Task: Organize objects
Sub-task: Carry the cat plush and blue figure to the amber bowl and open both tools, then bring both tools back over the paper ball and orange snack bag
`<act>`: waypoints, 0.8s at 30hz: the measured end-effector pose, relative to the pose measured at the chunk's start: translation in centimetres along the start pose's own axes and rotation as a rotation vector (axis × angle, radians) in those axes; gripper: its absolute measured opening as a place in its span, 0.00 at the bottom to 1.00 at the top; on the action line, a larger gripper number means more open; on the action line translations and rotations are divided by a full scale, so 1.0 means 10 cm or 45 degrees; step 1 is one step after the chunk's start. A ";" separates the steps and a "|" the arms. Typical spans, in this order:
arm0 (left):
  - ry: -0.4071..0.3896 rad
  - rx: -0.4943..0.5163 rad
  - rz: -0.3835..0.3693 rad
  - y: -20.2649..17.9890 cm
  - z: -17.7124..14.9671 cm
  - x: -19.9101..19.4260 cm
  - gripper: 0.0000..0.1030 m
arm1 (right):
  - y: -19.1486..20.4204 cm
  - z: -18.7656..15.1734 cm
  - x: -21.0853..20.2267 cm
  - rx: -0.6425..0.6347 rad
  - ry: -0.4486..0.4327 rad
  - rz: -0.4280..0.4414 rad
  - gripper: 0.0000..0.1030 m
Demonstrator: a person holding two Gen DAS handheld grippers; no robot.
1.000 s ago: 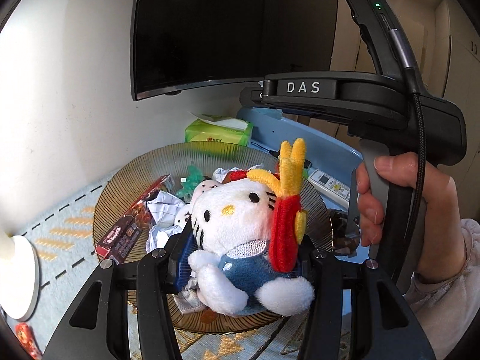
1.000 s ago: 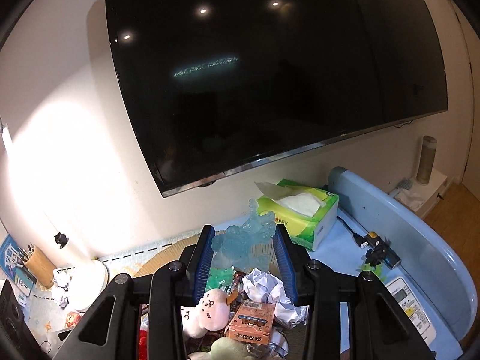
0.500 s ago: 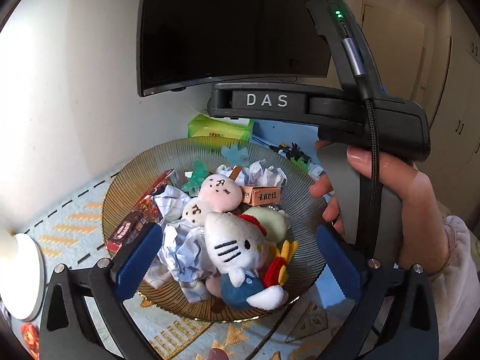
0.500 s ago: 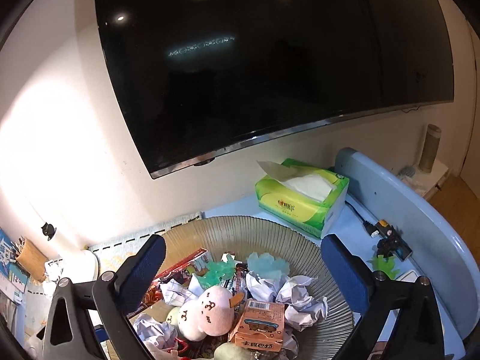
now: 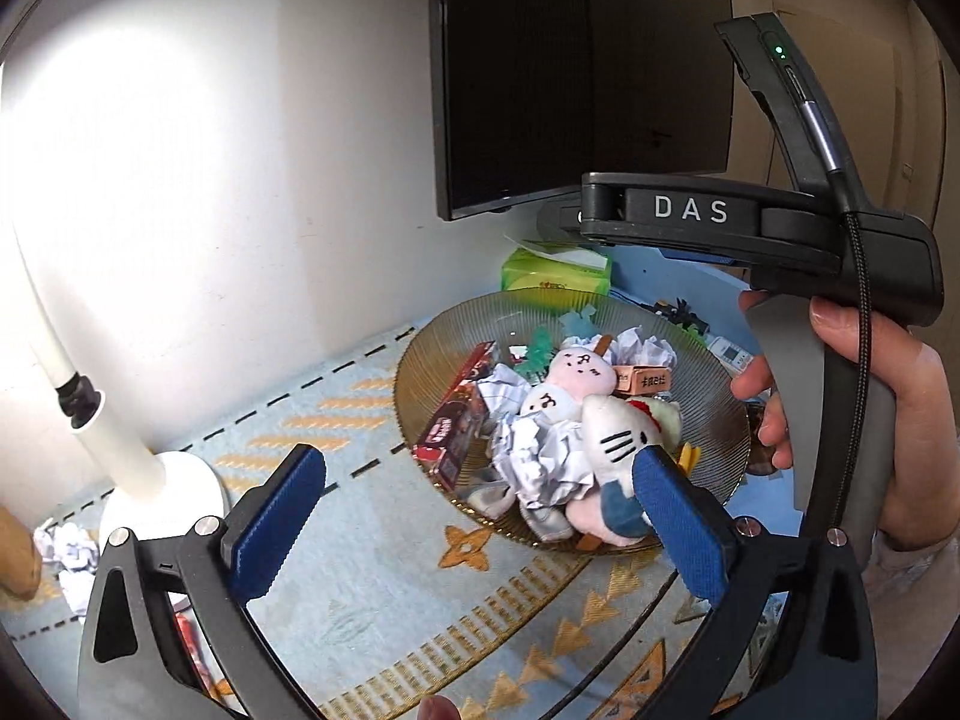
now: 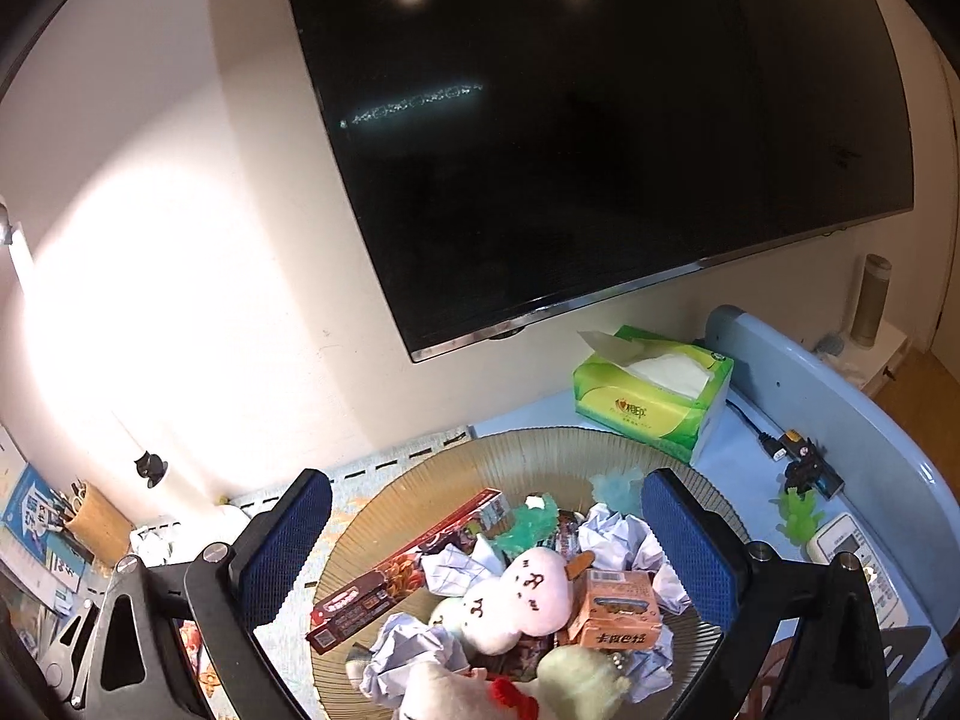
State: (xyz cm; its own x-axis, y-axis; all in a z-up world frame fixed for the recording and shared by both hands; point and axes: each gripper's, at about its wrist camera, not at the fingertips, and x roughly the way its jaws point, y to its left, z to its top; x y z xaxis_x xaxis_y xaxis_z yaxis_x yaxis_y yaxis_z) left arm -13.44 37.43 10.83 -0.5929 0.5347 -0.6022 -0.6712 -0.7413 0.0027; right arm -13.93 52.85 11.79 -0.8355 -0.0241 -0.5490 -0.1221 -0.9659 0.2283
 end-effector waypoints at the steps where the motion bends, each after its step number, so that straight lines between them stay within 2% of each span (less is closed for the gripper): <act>1: -0.001 -0.010 0.007 0.05 -0.01 -0.05 1.00 | 0.06 -0.01 -0.01 -0.007 0.004 0.005 1.00; 8: -0.002 -0.066 0.074 0.43 -0.14 -0.33 1.00 | 0.60 -0.07 -0.08 -0.089 0.028 0.048 1.00; 14: 0.004 -0.117 0.151 0.86 -0.39 -0.56 1.00 | 1.09 -0.18 -0.11 -0.157 0.054 0.108 1.00; 19: 0.062 -0.235 0.297 1.49 -0.78 -0.78 1.00 | 1.54 -0.41 -0.04 -0.211 0.112 0.175 1.00; 24: 0.177 -0.444 0.443 2.31 -1.29 -0.76 0.99 | 2.10 -0.94 0.15 -0.366 0.232 0.236 1.00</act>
State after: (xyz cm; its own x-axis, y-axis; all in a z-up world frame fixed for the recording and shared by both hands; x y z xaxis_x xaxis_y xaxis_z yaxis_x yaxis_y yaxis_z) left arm -18.71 11.00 5.15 -0.6739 0.1906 -0.7138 -0.2422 -0.9697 -0.0303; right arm -12.69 30.13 8.16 -0.7169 -0.2258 -0.6596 0.1989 -0.9730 0.1169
